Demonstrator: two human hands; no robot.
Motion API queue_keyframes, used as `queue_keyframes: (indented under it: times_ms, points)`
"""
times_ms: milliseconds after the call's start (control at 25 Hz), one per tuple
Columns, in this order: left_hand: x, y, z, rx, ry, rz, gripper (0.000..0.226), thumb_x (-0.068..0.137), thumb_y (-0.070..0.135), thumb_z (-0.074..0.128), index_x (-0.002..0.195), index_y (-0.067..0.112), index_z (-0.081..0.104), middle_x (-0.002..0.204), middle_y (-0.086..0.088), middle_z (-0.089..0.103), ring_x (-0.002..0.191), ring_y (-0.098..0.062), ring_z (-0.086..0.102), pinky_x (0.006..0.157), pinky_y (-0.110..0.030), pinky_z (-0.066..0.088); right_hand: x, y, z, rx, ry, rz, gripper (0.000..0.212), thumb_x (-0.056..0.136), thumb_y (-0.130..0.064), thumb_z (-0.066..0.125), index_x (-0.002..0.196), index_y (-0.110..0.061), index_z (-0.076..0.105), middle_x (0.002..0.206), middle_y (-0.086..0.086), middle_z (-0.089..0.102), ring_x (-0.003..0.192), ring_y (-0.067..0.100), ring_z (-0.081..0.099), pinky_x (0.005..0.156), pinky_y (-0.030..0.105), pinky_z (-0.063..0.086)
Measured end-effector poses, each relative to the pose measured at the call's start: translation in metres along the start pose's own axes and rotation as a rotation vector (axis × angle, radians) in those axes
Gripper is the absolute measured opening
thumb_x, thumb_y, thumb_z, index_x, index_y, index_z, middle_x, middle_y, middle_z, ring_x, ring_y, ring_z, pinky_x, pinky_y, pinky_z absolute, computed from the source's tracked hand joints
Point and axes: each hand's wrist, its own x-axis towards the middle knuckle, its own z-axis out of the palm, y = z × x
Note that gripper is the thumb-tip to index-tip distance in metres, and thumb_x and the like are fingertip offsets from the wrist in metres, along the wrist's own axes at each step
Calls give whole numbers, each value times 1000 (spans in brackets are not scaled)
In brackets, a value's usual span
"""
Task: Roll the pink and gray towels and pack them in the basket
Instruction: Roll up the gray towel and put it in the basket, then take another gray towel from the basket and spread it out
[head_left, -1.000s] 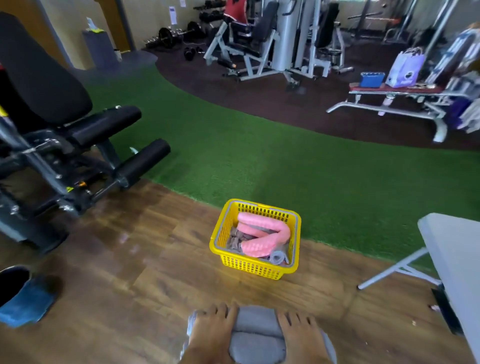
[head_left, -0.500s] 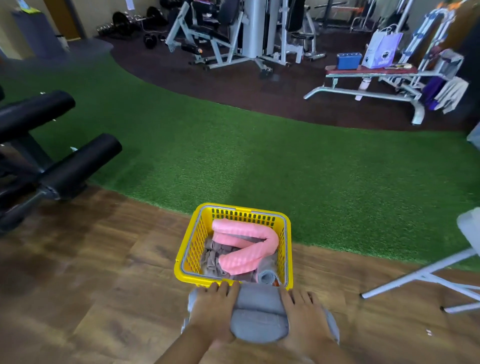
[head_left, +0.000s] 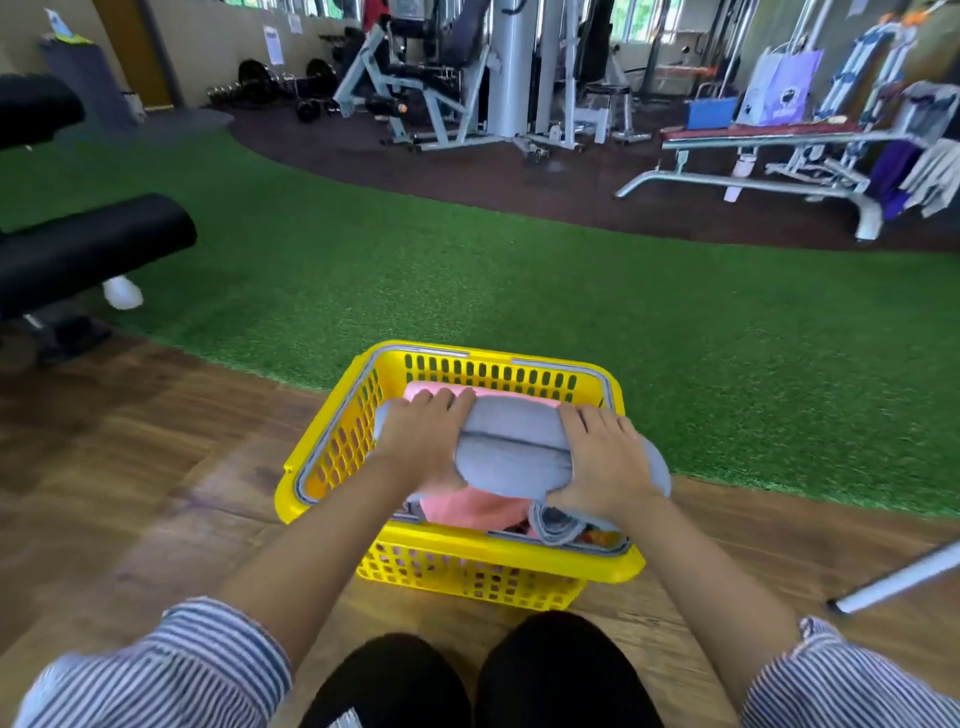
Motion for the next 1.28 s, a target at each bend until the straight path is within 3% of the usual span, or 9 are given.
queue_keyframes:
  times_ms: [200,360,520,720,880,960,1040,1160,1280]
  points:
    - [47,-28,24,-86,-10,22,102,55,61,65,142,23,28,130,-3,43,114,-29,49,90,-42,40,52,9,11,24,-21,24,95,38,-53,68,121,-10,50,105,6,59,95,30,56,84,41,45]
    - [129,-60,43,-73,-9,-3,97,57,54,70,141,24,31,132,-2,40,118,-27,47,95,-39,37,137,29,36,87,-44,77,92,35,-45,71,117,-9,53,104,5,61,95,28,58,83,39,47]
    - [191,-83,94,-107,-132,-32,99,61,50,72,144,23,25,139,3,38,129,-21,38,107,-39,28,198,39,86,143,-144,94,87,43,-40,70,123,-9,50,112,8,55,104,30,51,94,40,40]
    - [205,-93,159,-139,-266,-31,108,54,66,62,144,18,27,143,4,39,133,-19,35,113,-42,17,226,37,142,74,-236,25,88,43,-53,67,118,-10,54,106,4,56,98,27,54,91,38,41]
    - [186,-98,194,-241,-89,16,108,52,68,55,141,10,41,141,-6,47,133,-24,41,113,-54,20,234,37,164,14,-266,-19,87,40,-61,61,110,-10,54,98,3,56,89,26,53,82,40,42]
    - [164,-99,203,-262,38,-56,104,53,68,53,137,9,46,138,-8,50,129,-23,44,108,-53,24,234,39,167,10,-238,-14,86,39,-62,62,109,-12,54,97,2,56,87,26,54,79,40,40]
    - [129,-95,217,-306,58,-217,99,56,67,65,132,7,45,132,-10,51,120,-26,47,96,-50,37,233,41,169,11,-227,-7,88,39,-61,62,112,-12,53,100,2,57,90,27,54,80,40,39]
    - [80,-90,239,-481,-159,-550,90,63,50,83,124,-2,42,129,-24,45,103,-40,58,67,-42,52,228,45,171,18,-232,1,89,45,-63,58,120,-15,48,108,3,55,98,26,52,85,40,35]
    - [70,-94,248,-442,-350,-690,50,89,41,61,114,-1,50,120,-23,50,102,-41,57,71,-41,47,223,47,167,34,-212,48,85,51,-61,54,124,-19,45,113,1,53,104,25,48,86,39,33]
